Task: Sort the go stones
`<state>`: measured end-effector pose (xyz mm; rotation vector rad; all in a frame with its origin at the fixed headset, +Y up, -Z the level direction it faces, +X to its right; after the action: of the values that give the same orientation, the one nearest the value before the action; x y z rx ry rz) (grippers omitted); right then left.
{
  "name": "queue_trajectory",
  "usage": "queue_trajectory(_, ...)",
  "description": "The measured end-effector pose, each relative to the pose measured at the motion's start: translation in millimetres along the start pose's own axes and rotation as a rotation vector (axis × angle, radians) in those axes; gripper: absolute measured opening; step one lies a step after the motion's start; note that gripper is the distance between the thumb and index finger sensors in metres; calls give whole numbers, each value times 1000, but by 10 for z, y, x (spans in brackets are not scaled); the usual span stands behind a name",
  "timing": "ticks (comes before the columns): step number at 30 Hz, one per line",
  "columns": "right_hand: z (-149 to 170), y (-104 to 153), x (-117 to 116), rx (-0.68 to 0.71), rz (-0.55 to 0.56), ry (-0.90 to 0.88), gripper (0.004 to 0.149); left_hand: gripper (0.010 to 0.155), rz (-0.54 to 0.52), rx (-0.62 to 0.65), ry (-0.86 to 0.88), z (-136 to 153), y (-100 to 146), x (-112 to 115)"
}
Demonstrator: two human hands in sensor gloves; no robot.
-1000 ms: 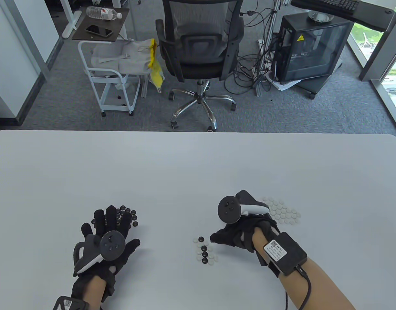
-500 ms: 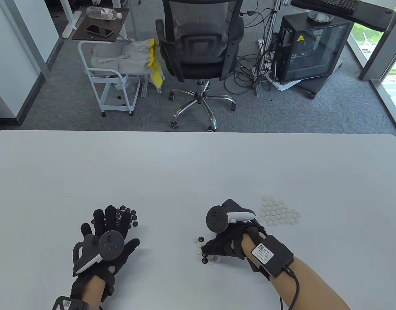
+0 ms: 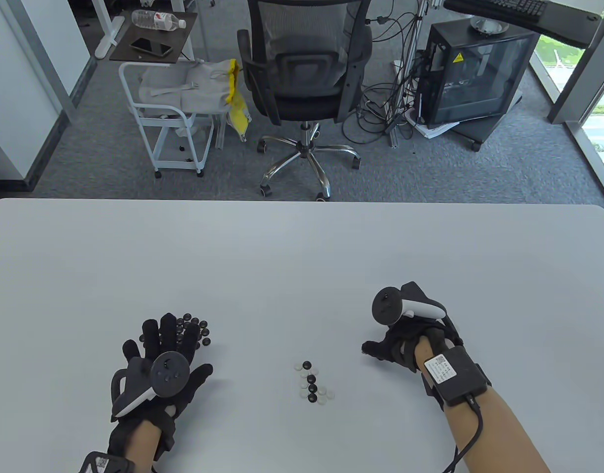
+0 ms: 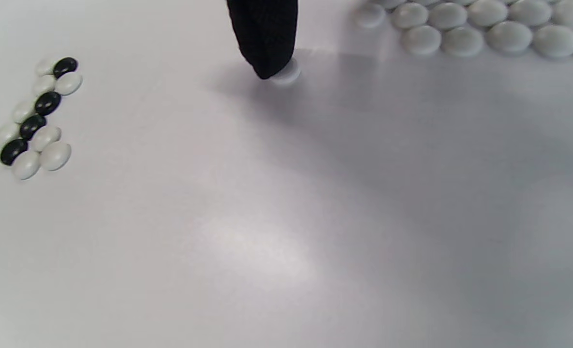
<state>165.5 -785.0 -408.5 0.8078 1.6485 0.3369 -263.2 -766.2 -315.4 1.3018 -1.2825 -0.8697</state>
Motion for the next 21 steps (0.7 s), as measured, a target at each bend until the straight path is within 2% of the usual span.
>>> queue_trajectory(5, 235, 43, 30, -54, 22, -28, 66, 80, 7, -1, -4, -4, -4, 10)
queue_trajectory(14, 324, 67, 62, -105, 42, -12, 67, 80, 8, -3, 1, 1, -5, 10)
queue_trajectory(18, 240, 115, 161, -70, 64, -48, 68, 80, 7, -2, 5, 4, -7, 8)
queue_trajectory(21, 21, 192, 316, 7, 113, -65, 69, 80, 5, 2, 7, 1, -11, 7)
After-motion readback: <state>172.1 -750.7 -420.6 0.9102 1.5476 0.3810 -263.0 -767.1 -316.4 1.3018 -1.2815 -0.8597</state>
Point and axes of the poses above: the tracker on the back of each hand, its own z axis roughly to the little-finger side, its own y axis roughly from the fingertips to the wrist, x = y × z, the point moved 5 cm from there along -y, roughly from the wrist to the fingertips, and after that the axes turned 1 degree about -z, right-handed, at the moved point
